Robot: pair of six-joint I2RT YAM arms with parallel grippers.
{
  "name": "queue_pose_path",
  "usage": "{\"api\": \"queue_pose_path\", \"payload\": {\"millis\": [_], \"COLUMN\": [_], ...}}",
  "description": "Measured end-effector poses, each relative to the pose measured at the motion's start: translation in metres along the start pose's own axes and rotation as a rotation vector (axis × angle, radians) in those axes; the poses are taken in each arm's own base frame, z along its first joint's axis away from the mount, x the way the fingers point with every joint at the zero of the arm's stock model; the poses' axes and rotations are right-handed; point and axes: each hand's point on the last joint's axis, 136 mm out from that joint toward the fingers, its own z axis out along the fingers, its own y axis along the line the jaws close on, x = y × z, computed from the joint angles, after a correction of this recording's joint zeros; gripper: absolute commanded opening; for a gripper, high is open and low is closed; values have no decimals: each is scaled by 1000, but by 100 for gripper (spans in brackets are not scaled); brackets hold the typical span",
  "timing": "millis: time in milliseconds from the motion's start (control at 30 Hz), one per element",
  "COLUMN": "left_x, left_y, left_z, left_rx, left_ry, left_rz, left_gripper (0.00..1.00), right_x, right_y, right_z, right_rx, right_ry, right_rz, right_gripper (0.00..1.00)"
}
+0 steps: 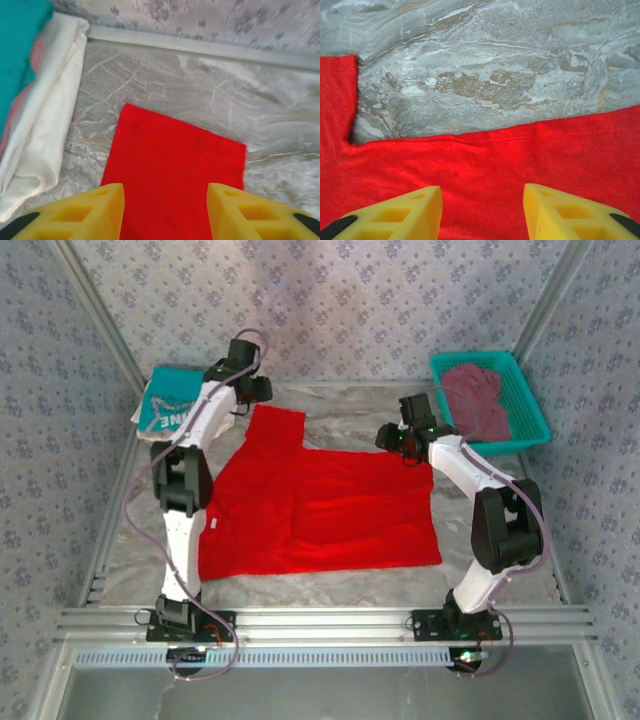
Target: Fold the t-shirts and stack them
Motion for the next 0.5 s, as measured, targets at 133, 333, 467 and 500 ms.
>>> {"api": "queue_pose_path", "payload": {"millis": [133,333,467,500], "left_x": [-1,35,44,45], "left_y": [3,17,18,17], "left_z": [47,90,98,98], "left_rx": [-27,-24,9,20], "left_ry": [33,147,183,186], "left_rz": [20,10,0,-4], "left_gripper": [61,64,70,70], "right_x": [7,26,29,30], "right_y": [-22,-49,-51,-52], "right_z": [2,-11,-28,-31], "right_rx": [40,88,69,63], "right_ry": [2,-10,-89,-109], "right_rz": [-4,-38,-79,-89], "right_gripper": [57,64,66,66]}}
